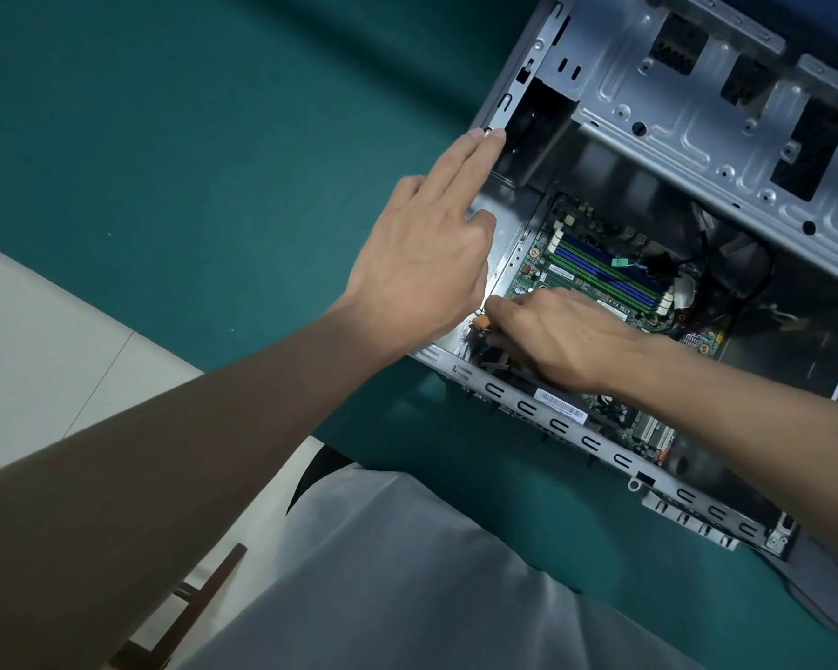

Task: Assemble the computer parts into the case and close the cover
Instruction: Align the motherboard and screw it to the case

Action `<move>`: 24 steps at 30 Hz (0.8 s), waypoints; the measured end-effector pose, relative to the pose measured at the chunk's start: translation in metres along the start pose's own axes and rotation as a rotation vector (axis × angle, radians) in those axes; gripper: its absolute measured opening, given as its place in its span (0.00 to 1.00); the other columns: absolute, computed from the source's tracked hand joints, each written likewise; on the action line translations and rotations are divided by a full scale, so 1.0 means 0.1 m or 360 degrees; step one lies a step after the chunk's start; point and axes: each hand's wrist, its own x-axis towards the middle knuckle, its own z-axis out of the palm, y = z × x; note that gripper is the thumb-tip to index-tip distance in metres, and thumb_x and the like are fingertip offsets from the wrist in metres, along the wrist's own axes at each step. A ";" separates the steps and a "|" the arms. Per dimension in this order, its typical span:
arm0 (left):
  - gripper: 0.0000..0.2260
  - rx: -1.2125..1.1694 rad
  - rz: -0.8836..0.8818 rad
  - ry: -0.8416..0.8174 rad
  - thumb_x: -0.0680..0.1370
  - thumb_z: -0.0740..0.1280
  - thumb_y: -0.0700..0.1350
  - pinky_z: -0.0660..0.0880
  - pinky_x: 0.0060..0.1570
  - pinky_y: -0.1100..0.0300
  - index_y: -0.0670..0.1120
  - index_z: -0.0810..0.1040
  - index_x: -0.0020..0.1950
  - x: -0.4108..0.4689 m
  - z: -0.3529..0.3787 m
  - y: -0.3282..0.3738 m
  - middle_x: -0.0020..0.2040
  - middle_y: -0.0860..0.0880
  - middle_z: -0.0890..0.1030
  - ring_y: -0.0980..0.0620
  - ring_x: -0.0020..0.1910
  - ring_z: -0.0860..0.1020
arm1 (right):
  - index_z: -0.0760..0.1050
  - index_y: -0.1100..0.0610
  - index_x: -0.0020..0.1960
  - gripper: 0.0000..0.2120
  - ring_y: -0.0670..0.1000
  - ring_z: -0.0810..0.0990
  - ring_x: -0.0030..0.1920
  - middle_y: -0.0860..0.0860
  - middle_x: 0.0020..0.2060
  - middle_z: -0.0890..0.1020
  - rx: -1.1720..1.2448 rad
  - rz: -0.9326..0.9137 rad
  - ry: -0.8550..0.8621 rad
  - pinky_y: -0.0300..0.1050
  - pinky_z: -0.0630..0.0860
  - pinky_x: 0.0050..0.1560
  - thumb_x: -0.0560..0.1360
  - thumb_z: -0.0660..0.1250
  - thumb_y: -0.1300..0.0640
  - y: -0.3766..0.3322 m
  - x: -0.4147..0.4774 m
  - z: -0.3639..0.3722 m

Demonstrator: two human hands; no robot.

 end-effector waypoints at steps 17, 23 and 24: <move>0.11 0.0011 -0.0010 -0.0029 0.76 0.59 0.42 0.63 0.57 0.52 0.40 0.80 0.45 0.00 -0.01 0.00 0.79 0.41 0.54 0.45 0.78 0.53 | 0.67 0.58 0.44 0.24 0.50 0.67 0.26 0.49 0.30 0.70 -0.0537 -0.0232 0.0108 0.44 0.59 0.28 0.81 0.43 0.41 -0.05 0.04 -0.02; 0.10 0.0008 -0.0020 -0.0037 0.76 0.61 0.42 0.64 0.58 0.51 0.40 0.81 0.46 0.00 -0.02 0.00 0.79 0.41 0.55 0.46 0.78 0.53 | 0.67 0.57 0.47 0.24 0.48 0.66 0.28 0.51 0.32 0.69 -0.0319 -0.0259 0.0102 0.42 0.56 0.28 0.76 0.35 0.48 -0.01 0.04 -0.06; 0.10 0.0008 -0.0020 -0.0037 0.76 0.61 0.42 0.64 0.58 0.51 0.40 0.81 0.46 0.00 -0.02 0.00 0.79 0.41 0.55 0.46 0.78 0.53 | 0.67 0.58 0.45 0.17 0.49 0.66 0.27 0.51 0.31 0.70 -0.0407 -0.0245 0.0115 0.44 0.57 0.28 0.80 0.43 0.51 -0.02 0.05 -0.05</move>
